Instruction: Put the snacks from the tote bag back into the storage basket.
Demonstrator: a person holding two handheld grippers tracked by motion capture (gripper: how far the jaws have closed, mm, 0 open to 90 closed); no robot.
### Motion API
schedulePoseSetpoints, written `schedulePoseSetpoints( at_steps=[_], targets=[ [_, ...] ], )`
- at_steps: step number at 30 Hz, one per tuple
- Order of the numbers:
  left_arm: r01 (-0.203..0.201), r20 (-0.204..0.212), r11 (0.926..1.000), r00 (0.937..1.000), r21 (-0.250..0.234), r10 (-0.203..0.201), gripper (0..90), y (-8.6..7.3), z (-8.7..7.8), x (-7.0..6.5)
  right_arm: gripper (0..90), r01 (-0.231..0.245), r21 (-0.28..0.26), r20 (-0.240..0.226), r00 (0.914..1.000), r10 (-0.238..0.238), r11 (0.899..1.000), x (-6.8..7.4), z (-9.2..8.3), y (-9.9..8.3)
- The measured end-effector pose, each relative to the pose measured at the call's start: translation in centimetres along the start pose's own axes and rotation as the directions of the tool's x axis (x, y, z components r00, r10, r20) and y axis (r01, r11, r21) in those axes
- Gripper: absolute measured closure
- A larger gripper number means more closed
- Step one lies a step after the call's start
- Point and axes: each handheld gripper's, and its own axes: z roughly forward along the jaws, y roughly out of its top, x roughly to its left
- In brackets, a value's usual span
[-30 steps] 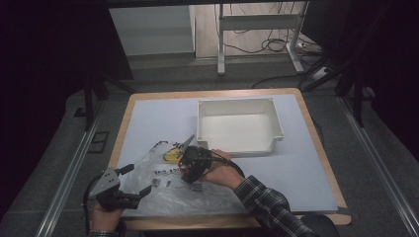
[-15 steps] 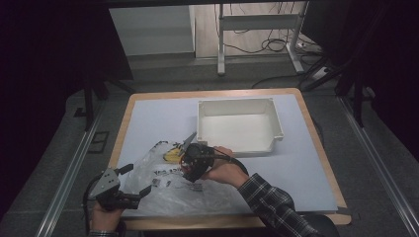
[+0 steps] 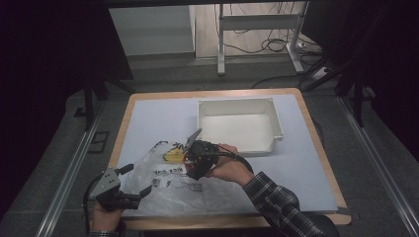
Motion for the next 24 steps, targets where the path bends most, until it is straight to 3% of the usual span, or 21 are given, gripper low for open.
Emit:
schedulePoseSetpoints(
  at_steps=[13, 24],
  targets=[
    [-0.002, 0.000, 1.0000, 1.0000, 0.003, 0.002, 1.9, 0.0, 0.0, 0.0, 25.5, -0.016, -0.010, 0.027, 0.9995, 0.016, 1.000, -1.1, -1.4, -0.9],
    [-0.002, 0.000, 1.0000, 1.0000, 0.004, 0.002, 1.9, 0.0, 0.0, 0.0, 25.6, -0.060, -0.016, 0.064, 0.9960, 0.061, 0.998, -2.6, -2.8, -2.1]
  ],
)
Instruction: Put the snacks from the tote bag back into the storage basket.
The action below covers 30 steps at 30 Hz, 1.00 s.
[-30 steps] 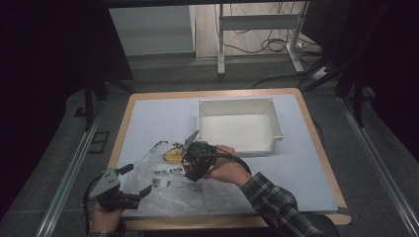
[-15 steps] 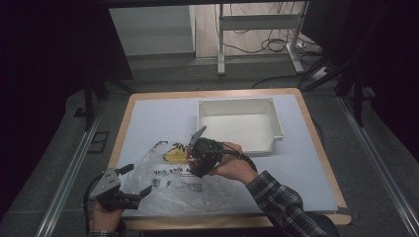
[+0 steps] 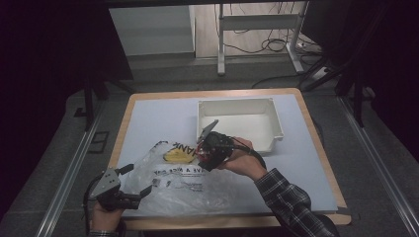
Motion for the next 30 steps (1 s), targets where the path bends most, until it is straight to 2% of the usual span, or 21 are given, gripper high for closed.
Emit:
schedulePoseSetpoints(
  at_steps=[6, 30],
  targets=[
    [0.000, -0.002, 1.0000, 1.0000, -0.001, 0.000, 1.9, 0.0, 0.0, 0.0, 25.6, -0.026, -0.004, 0.019, 0.9995, 0.026, 1.000, -0.8, -0.5, -0.6],
    [0.000, -0.004, 1.0000, 1.0000, -0.003, 0.000, 2.0, 0.0, 0.0, 0.0, 25.5, -0.062, -0.008, 0.063, 0.9961, 0.062, 0.998, -3.6, -1.4, -2.0]
  ],
)
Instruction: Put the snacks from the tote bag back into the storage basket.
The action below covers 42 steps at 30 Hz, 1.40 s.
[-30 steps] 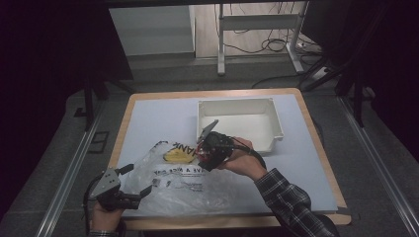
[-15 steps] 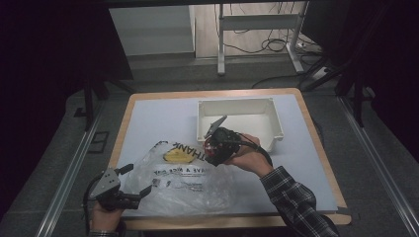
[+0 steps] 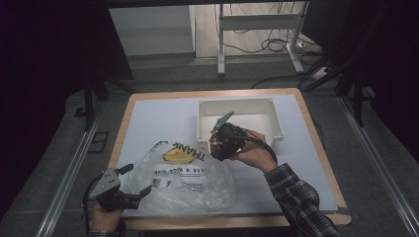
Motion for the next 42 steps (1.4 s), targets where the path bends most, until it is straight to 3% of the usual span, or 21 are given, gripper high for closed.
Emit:
schedulePoseSetpoints(
  at_steps=[31, 42],
  targets=[
    [0.001, -0.001, 1.0000, 1.0000, -0.001, -0.001, 2.0, 0.0, 0.0, 0.0, 25.6, 0.025, -0.009, -0.006, 0.9997, -0.025, 1.000, -3.6, 1.7, 0.6],
    [0.001, -0.001, 1.0000, 1.0000, -0.002, -0.001, 1.9, 0.0, 0.0, 0.1, 25.6, 0.018, -0.010, -0.013, 0.9997, -0.018, 1.000, -4.8, 3.2, 0.9]
  ],
)
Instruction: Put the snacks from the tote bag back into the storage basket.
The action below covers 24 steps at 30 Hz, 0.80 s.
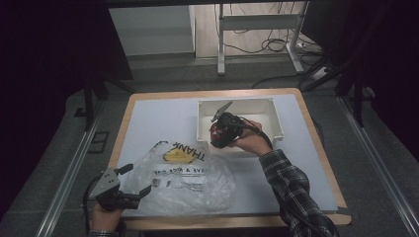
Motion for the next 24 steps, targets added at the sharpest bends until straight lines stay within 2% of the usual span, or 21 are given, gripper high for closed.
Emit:
schedulePoseSetpoints(
  at_steps=[24],
  targets=[
    [-0.003, -0.001, 1.0000, 1.0000, -0.001, 0.003, 1.9, 0.0, 0.0, 0.0, 25.6, 0.000, -0.001, 0.000, 1.0000, 0.000, 1.000, -1.0, 2.0, 1.0]
  ],
)
